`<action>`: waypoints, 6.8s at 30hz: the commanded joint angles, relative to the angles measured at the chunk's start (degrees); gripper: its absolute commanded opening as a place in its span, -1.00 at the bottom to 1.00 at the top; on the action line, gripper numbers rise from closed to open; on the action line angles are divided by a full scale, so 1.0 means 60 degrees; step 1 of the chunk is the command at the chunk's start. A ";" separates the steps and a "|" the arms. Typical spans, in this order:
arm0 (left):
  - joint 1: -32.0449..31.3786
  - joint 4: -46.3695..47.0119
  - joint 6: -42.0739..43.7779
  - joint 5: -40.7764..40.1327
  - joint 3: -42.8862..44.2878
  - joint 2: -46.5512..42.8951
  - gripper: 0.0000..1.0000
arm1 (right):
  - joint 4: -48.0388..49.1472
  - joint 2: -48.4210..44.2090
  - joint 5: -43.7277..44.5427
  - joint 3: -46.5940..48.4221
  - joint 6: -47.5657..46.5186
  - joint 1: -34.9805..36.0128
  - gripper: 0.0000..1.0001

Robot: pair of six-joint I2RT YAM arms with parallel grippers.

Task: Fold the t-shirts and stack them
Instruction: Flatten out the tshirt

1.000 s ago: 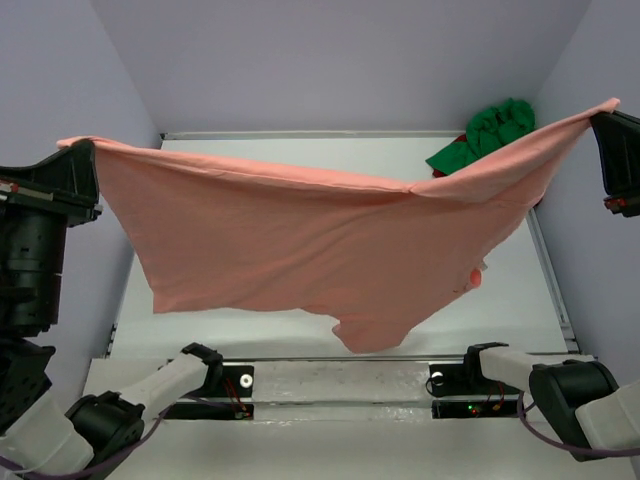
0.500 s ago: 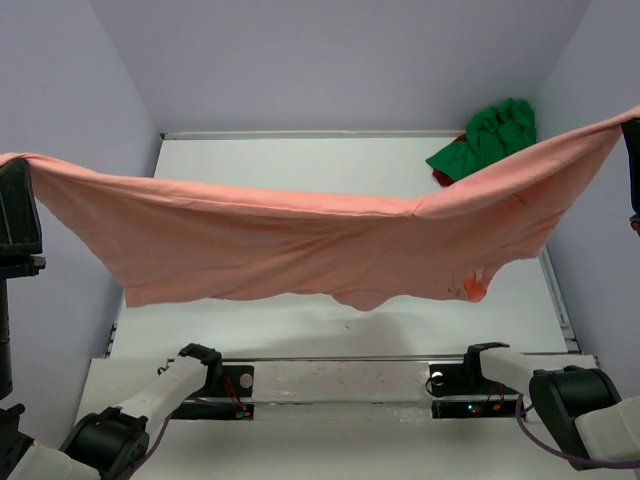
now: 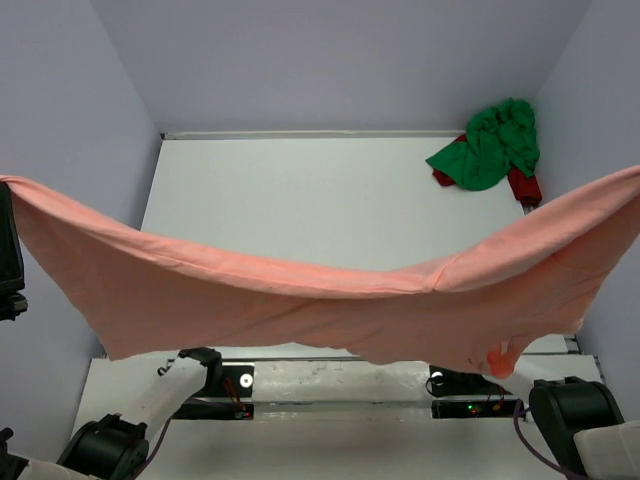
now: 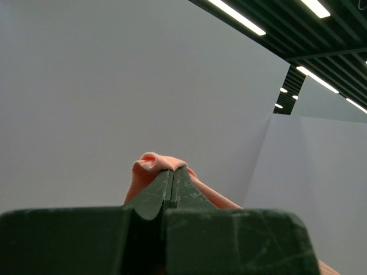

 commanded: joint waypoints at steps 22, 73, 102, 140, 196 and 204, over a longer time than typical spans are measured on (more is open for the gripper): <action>0.0721 0.0892 -0.3171 -0.4932 -0.8622 0.6655 -1.00 | 0.2819 0.4208 -0.0277 -0.9505 -0.0266 -0.0061 -1.00; 0.2919 -0.1200 -0.2466 -0.4302 -0.4961 1.0543 -1.00 | -0.1414 1.0742 -0.0993 -0.1860 -0.1027 0.0144 -1.00; 0.0473 -0.1305 -0.0241 -0.3865 -0.4725 0.3369 -1.00 | -0.0388 0.1608 0.3224 -0.4878 -0.1276 0.0759 -1.00; 0.0370 -0.1843 0.0771 -0.5576 -0.0142 0.2766 -1.00 | -0.0140 0.1872 0.4749 -0.2078 -0.2858 0.0759 -1.00; 0.2025 0.0515 -0.1046 -0.5240 -0.4099 1.0000 -1.00 | 0.2116 0.6435 0.2815 -0.7193 -0.3005 0.0554 -1.00; 0.2054 0.0354 -0.1031 -0.5020 -0.3790 1.0352 -1.00 | 0.2086 0.7930 0.2184 -0.6752 -0.2903 0.0335 -1.00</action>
